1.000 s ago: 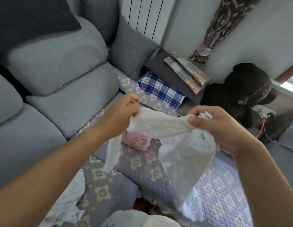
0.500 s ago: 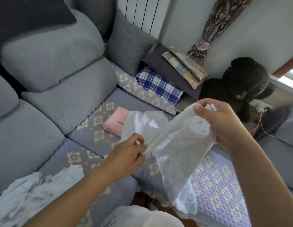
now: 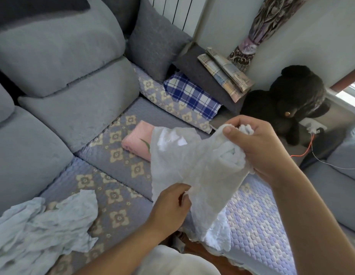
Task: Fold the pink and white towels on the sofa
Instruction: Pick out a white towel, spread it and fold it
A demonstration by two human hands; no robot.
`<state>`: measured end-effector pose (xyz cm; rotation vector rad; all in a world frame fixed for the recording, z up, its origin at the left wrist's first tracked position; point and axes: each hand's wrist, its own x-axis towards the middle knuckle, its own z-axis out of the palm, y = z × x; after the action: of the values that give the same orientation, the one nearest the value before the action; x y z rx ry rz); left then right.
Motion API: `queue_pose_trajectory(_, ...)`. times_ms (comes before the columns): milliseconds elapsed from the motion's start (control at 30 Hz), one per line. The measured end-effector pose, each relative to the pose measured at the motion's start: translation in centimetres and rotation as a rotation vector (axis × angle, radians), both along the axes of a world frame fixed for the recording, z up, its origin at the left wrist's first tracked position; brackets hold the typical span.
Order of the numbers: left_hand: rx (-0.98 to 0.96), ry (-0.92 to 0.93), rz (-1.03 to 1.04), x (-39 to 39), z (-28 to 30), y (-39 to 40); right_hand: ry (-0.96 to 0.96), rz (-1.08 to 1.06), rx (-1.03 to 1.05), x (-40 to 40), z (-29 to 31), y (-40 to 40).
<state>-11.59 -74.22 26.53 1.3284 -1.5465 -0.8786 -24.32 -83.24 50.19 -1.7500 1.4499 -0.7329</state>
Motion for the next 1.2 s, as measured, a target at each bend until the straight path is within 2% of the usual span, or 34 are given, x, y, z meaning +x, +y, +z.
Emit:
queue_pose_trajectory(133, 0.076, 0.018, 0.162, -0.9, -1.9, 0.7, -0.124, -0.150, -0.067, -0.4, 0.2, -0.2)
queue_pose_trajectory(233, 0.131, 0.240, 0.251, 0.0, -2.8, 0.1, -0.211, -0.206, -0.094, -0.1, 0.1, -0.2)
queue_pose_trajectory(300, 0.098, 0.276, 0.267, 0.9, -3.2, -0.2, -0.224, -0.262, -0.099, 0.2, 0.0, -0.4)
queue_pose_trajectory(433, -0.068, 0.027, 0.155, 2.4, -5.2, 1.1, -0.242, -0.311, -0.091, 0.5, 0.4, -0.9)
queue_pose_trajectory(533, -0.060, -0.311, 0.123, 2.9, -8.4, 2.5, -0.248, -0.289, -0.087, 0.6, 0.3, -0.5)
queue_pose_trajectory(600, 0.238, -0.473, 0.027, 3.2, -10.6, 3.3, -0.275, -0.264, -0.070, 0.7, 0.2, -0.2)
queue_pose_trajectory(667, 0.678, -0.613, -0.210, 4.0, -12.7, 4.5, -0.296, -0.223, -0.041, 0.6, 0.3, 0.1)
queue_pose_trajectory(733, 0.996, -0.653, -0.411, 4.8, -13.5, 5.4, -0.298, -0.157, -0.002, 0.6, 0.4, 0.4)
queue_pose_trajectory(767, 1.081, -0.631, -0.443, 5.1, -13.2, 5.5, -0.296, -0.118, 0.018, 0.6, 0.4, 0.6)
queue_pose_trajectory(833, 1.127, -0.475, -0.284, 5.3, -12.7, 5.0, -0.287, -0.055, 0.047, 0.5, 0.4, 1.0)
queue_pose_trajectory(867, 1.143, -0.303, -0.126, 5.3, -12.5, 4.4, -0.276, -0.038, 0.052, 0.5, 0.4, 1.2)
queue_pose_trajectory(933, 1.181, 0.229, 0.220, 4.9, -11.9, 2.9, -0.253, -0.022, 0.047, 0.5, 0.3, 1.5)
queue_pose_trajectory(967, 1.211, 0.536, 0.326, 4.5, -11.5, 2.2, -0.245, -0.014, 0.041, 0.5, 0.3, 1.7)
queue_pose_trajectory(1033, 1.255, 1.009, 0.427, 3.1, -10.7, 1.2, -0.234, 0.009, 0.030, 0.8, 0.5, 2.0)
queue_pose_trajectory(1067, 1.268, 1.158, 0.428, 2.5, -10.6, 0.6, -0.232, 0.022, 0.029, 1.0, 0.7, 2.2)
queue_pose_trajectory(1133, 1.262, 1.275, 0.424, 1.5, -10.2, -0.7, -0.221, 0.045, 0.021, 1.3, 1.1, 2.5)
queue_pose_trajectory(1167, 1.246, 1.236, 0.427, 1.3, -10.1, -1.4, -0.211, 0.053, 0.014, 1.4, 1.3, 2.5)
queue_pose_trajectory(1200, 1.224, 1.103, 0.436, 1.3, -10.0, -2.0, -0.201, 0.058, 0.006, 1.5, 1.5, 2.6)
